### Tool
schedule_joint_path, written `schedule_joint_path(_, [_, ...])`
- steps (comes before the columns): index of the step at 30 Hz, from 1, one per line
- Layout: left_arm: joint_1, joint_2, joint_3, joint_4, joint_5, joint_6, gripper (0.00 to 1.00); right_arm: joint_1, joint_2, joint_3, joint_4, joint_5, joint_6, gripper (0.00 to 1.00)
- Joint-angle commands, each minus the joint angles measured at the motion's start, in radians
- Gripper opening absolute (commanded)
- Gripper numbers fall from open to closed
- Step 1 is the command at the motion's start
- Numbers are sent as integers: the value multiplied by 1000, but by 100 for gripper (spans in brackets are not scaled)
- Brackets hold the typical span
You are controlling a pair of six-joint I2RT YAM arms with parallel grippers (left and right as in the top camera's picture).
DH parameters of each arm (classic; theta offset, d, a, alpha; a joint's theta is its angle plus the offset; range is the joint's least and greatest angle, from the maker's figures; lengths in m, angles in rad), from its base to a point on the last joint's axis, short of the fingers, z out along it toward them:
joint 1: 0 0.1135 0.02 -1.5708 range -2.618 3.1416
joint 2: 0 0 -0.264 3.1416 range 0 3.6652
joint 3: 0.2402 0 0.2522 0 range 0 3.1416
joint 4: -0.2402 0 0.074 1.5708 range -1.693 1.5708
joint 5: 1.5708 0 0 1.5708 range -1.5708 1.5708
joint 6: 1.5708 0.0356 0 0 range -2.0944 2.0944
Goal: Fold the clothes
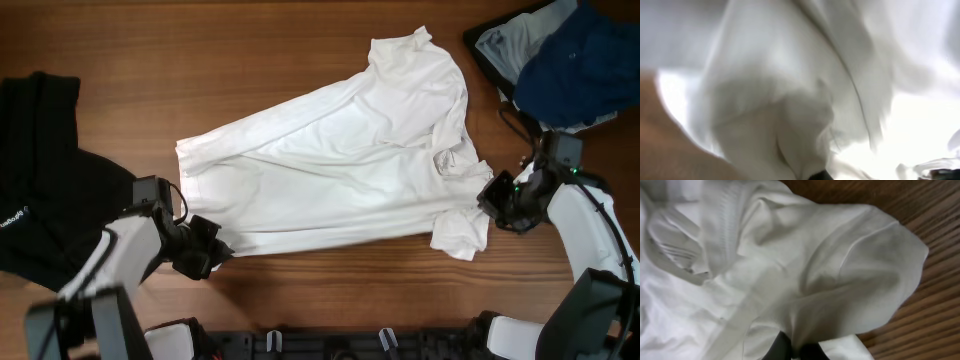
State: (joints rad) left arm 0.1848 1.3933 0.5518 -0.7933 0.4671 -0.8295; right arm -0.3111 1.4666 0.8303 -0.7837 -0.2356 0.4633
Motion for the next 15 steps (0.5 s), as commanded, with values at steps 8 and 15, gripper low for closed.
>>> schedule_joint_path(8, [-61, -308, 18, -178, -75, -79, 4, 19, -15, 60, -19, 8, 10, 4])
schedule_joint_path(15, [-61, -367, 47, -160, -140, -80, 4, 225, -16, 95, -24, 119, 7, 4])
